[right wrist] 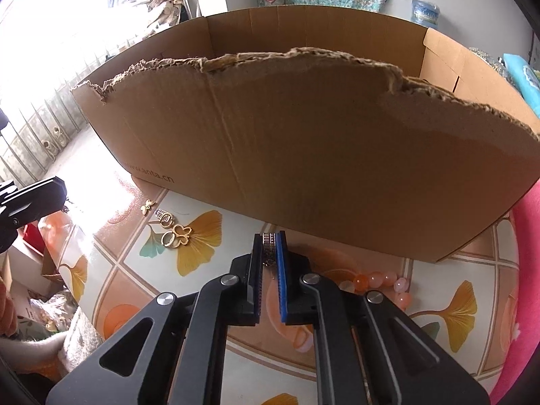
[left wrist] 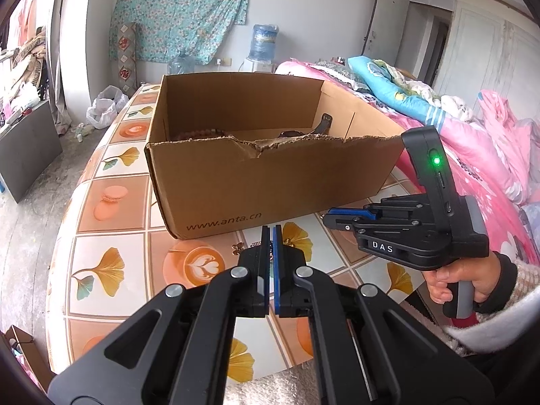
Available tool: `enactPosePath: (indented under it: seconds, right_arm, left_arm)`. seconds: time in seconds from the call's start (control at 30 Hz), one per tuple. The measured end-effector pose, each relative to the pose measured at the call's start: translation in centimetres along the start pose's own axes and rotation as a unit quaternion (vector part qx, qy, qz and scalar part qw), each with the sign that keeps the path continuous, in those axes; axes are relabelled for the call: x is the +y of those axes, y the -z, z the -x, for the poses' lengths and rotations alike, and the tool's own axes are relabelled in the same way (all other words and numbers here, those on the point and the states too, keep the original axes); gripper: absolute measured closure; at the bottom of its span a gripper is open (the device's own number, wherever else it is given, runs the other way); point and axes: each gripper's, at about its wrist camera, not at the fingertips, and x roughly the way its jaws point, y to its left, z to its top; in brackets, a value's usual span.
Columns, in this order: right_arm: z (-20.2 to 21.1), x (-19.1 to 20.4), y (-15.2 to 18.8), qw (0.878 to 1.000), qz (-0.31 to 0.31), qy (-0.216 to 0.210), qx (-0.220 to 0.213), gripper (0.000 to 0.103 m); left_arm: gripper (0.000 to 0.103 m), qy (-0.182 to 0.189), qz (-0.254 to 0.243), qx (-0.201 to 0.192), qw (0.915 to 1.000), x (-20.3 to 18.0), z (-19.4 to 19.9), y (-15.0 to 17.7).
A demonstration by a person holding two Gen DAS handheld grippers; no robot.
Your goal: Organize jewelry
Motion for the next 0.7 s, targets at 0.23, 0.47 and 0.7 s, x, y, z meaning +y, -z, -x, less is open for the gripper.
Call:
enactPosePath:
  seconds: [0.23,0.47,0.7]
  right_arm:
    - [3.3,-0.4,0.4,0.997,-0.026,-0.068,-0.026,0.095]
    - [8.8,0.8,-2.2,0.985,-0.009,-0.134,-0.111,0.095]
    - [8.3,-0.8,-8.2,0.977,-0.038,-0.167,-0.127,0.095]
  left_arm:
    - [0.102,-0.007,-0.003,-0.013,0.9999,0.4,1.2,-1.1]
    - [0.102,0.020,-0.007,-0.070,0.9973,0.7,3.5,-5.1]
    - [0.102,0.065,-0.002,-0.087,0.9941,1.8,1.6,-10.7]
